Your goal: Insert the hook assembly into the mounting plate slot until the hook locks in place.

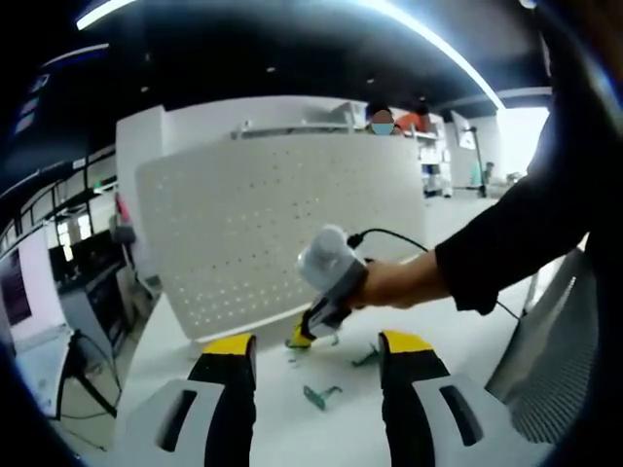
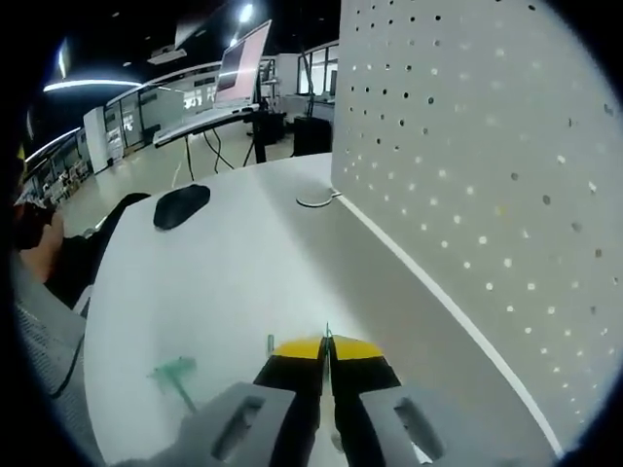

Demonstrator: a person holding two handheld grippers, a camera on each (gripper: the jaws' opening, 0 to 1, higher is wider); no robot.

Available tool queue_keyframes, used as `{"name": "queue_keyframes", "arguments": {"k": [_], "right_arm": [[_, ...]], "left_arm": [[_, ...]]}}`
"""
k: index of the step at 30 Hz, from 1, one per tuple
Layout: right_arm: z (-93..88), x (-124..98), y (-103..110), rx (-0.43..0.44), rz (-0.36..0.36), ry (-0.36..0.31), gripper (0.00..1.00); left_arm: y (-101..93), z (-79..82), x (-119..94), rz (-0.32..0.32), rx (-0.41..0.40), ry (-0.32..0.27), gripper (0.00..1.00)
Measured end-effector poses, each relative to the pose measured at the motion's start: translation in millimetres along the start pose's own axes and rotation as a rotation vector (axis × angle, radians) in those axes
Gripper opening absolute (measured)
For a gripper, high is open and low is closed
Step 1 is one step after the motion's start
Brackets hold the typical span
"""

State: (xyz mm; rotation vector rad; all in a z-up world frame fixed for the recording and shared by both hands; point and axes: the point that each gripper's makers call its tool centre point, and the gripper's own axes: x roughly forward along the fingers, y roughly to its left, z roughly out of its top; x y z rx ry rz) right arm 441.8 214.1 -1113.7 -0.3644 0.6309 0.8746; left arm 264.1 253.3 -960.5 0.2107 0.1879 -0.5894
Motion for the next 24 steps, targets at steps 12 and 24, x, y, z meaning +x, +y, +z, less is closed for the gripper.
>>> {"name": "queue_keyframes", "arguments": {"k": [12, 24], "right_arm": [[7.7, -22, 10, 0.042, 0.018, -0.056, 0.0], [45.6, -69, 36, 0.098, 0.055, -0.215, 0.0]], "left_arm": [[0.4, -0.5, 0, -0.002, 0.004, -0.001, 0.51], [0.5, -0.7, -1, -0.007, -0.005, -0.002, 0.49]]}}
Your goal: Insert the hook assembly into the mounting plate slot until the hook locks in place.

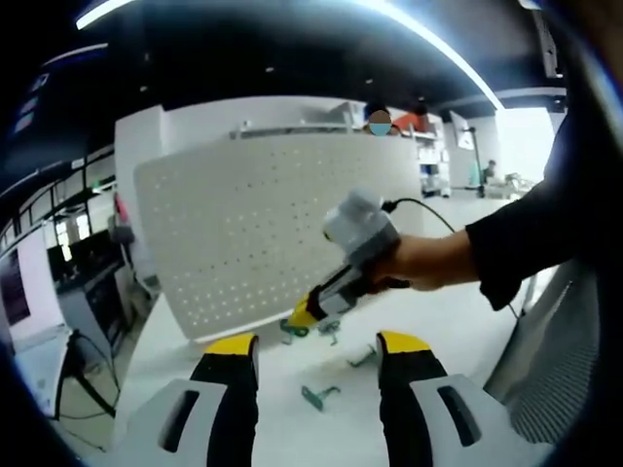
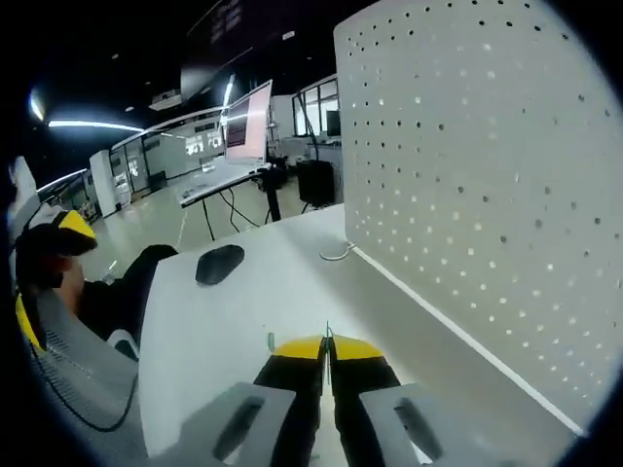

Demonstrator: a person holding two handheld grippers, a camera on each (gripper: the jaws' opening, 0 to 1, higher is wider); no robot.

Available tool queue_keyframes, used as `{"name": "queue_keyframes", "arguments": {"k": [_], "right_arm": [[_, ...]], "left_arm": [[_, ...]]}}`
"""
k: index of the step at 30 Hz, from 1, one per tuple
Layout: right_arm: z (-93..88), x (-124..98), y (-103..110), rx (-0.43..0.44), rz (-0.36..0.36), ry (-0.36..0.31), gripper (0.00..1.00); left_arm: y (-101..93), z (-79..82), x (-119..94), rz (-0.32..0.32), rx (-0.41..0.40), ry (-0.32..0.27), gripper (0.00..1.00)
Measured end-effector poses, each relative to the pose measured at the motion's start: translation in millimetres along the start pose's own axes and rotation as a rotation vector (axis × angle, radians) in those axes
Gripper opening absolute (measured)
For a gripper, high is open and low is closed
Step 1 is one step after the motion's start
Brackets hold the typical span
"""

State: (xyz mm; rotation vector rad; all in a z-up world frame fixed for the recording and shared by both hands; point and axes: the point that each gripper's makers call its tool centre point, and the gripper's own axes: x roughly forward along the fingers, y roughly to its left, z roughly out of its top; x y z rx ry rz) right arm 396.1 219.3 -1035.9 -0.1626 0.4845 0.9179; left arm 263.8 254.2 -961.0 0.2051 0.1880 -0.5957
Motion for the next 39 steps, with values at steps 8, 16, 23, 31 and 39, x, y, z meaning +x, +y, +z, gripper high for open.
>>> {"name": "queue_keyframes", "arguments": {"k": [8, 16, 23, 31, 39], "right_arm": [[32.0, -33, 26, 0.0, 0.016, -0.125, 0.0], [52.2, -65, 47, 0.014, 0.03, -0.226, 0.0], [57.8, -83, 57, 0.014, 0.036, -0.276, 0.0], [62.7, -93, 65, 0.019, 0.051, -0.313, 0.0], [66.4, -93, 72, 0.029, 0.075, -0.33, 0.0]], "left_arm": [[-4.4, -0.3, 1, -0.016, 0.0, 0.005, 0.48], [-5.5, 0.0, 0, -0.02, 0.004, 0.003, 0.45], [-4.6, 1.4, 0, -0.023, -0.021, -0.001, 0.43], [1.1, 14.8, -2, -0.025, -0.173, -0.05, 0.38], [1.6, 22.0, 3, -0.011, -0.212, -0.079, 0.3]]}}
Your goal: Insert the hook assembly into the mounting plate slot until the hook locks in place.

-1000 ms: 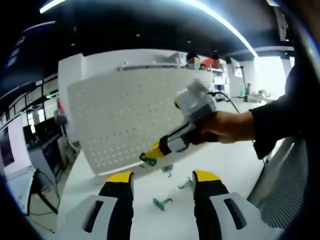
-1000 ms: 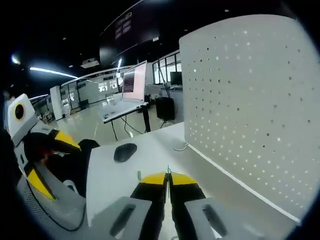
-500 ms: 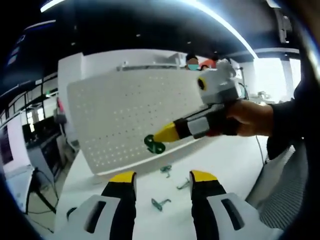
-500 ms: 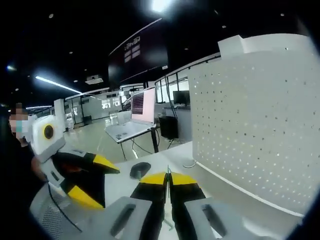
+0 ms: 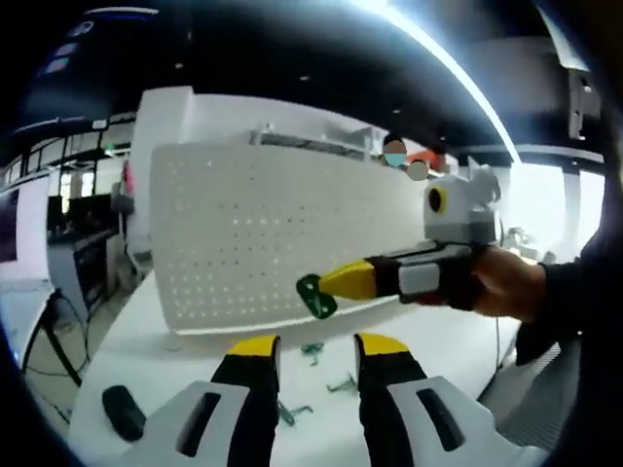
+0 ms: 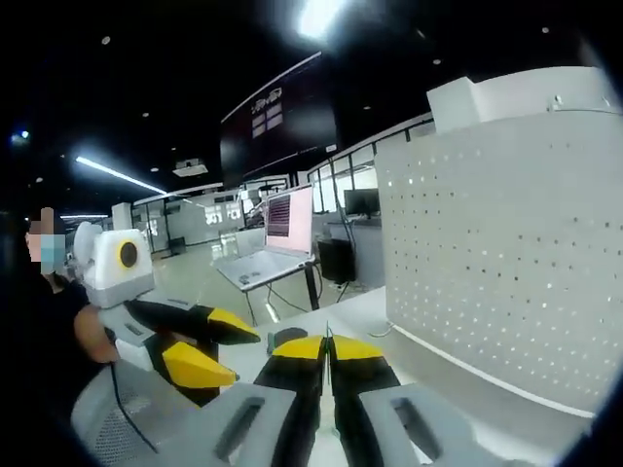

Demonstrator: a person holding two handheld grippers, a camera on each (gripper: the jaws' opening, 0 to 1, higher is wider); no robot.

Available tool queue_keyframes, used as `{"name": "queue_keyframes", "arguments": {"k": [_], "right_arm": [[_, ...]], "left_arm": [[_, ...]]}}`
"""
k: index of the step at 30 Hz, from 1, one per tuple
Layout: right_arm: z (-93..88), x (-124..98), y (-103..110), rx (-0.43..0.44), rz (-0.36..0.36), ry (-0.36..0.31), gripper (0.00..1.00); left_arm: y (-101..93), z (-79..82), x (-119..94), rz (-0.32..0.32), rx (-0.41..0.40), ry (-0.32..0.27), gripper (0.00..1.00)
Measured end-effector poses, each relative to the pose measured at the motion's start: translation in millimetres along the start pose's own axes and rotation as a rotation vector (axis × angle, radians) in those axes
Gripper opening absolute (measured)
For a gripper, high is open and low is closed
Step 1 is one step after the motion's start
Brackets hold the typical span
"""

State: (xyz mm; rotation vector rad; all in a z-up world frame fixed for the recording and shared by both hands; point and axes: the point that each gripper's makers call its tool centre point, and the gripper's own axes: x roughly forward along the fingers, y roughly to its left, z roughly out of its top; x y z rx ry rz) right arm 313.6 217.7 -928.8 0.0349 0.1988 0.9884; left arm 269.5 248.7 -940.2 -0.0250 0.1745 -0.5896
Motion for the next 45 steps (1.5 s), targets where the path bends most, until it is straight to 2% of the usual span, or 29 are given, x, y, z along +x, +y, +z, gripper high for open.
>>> {"name": "queue_keyframes", "arguments": {"k": [6, 14, 25, 30, 45], "right_arm": [[0.3, 1, 4, 0.007, 0.012, -0.006, 0.0], [1.1, 2, 6, 0.012, 0.021, -0.011, 0.0], [3.0, 1, 10, 0.011, 0.029, -0.017, 0.0], [1.3, 1, 11, 0.015, 0.03, -0.014, 0.0], [-1.1, 0, 11, 0.002, 0.033, 0.0, 0.0]], "left_arm": [[2.8, 10.3, 3, 0.007, -0.045, -0.048, 0.22], [-0.1, 12.6, 11, -0.01, -0.074, -0.057, 0.2], [-0.7, 12.3, 14, -0.025, -0.102, -0.066, 0.07], [0.6, 11.4, 14, -0.022, -0.098, -0.066, 0.05], [-4.1, 10.2, 14, -0.014, 0.066, -0.049, 0.03]]}}
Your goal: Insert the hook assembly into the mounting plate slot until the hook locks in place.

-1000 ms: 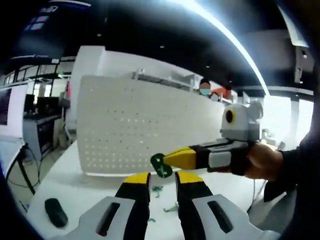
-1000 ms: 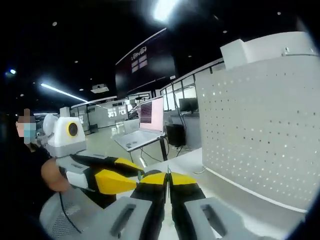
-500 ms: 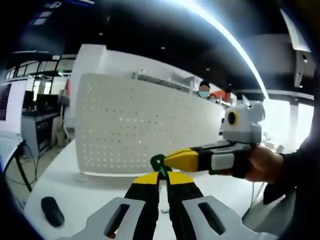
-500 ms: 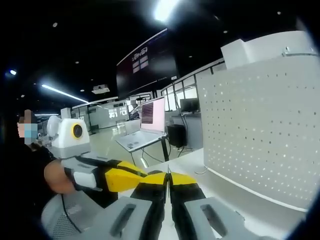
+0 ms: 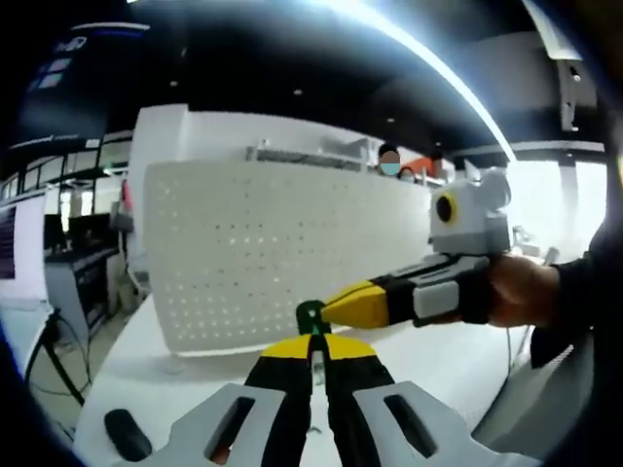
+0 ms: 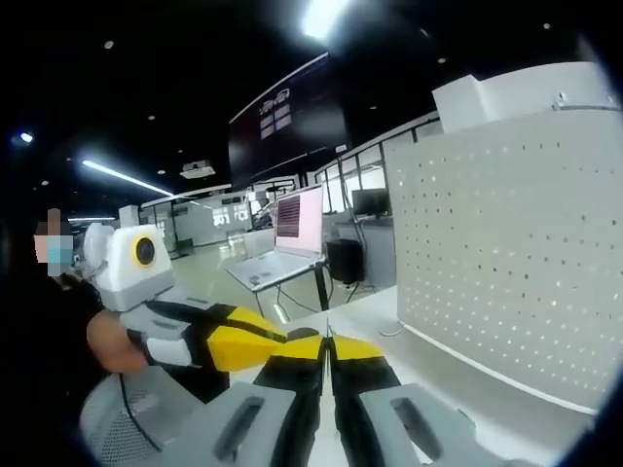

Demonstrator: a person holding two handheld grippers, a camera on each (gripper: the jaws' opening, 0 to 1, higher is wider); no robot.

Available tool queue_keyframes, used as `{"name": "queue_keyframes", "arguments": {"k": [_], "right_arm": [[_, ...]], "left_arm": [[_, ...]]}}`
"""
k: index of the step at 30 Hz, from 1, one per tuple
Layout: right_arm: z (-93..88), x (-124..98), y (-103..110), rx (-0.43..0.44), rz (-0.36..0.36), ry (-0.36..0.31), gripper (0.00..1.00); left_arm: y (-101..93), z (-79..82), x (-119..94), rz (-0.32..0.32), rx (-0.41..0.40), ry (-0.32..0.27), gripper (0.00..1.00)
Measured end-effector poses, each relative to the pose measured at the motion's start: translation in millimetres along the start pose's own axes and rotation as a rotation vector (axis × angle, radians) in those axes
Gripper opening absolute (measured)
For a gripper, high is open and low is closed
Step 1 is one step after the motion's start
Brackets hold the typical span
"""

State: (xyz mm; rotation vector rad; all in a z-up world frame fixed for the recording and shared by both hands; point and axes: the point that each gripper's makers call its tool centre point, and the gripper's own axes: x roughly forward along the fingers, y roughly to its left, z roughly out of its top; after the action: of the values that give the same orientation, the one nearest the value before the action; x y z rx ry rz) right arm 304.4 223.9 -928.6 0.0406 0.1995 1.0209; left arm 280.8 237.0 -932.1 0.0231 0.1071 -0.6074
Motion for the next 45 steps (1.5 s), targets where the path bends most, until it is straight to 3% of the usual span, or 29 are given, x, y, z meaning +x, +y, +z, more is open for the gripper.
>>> {"name": "queue_keyframes", "arguments": {"k": [15, 20, 45], "right_arm": [[-0.5, 0, 2, 0.019, 0.007, -0.002, 0.0], [2.9, 1, 7, 0.038, 0.024, -0.014, 0.0], [8.7, 2, 24, 0.104, 0.066, -0.035, 0.0]], "left_arm": [[1.9, -0.5, -1, 0.017, -0.003, 0.004, 0.04], [3.5, 4.3, -1, 0.054, 0.052, -0.004, 0.13], [4.9, 8.8, -3, 0.07, 0.121, -0.023, 0.04]]}}
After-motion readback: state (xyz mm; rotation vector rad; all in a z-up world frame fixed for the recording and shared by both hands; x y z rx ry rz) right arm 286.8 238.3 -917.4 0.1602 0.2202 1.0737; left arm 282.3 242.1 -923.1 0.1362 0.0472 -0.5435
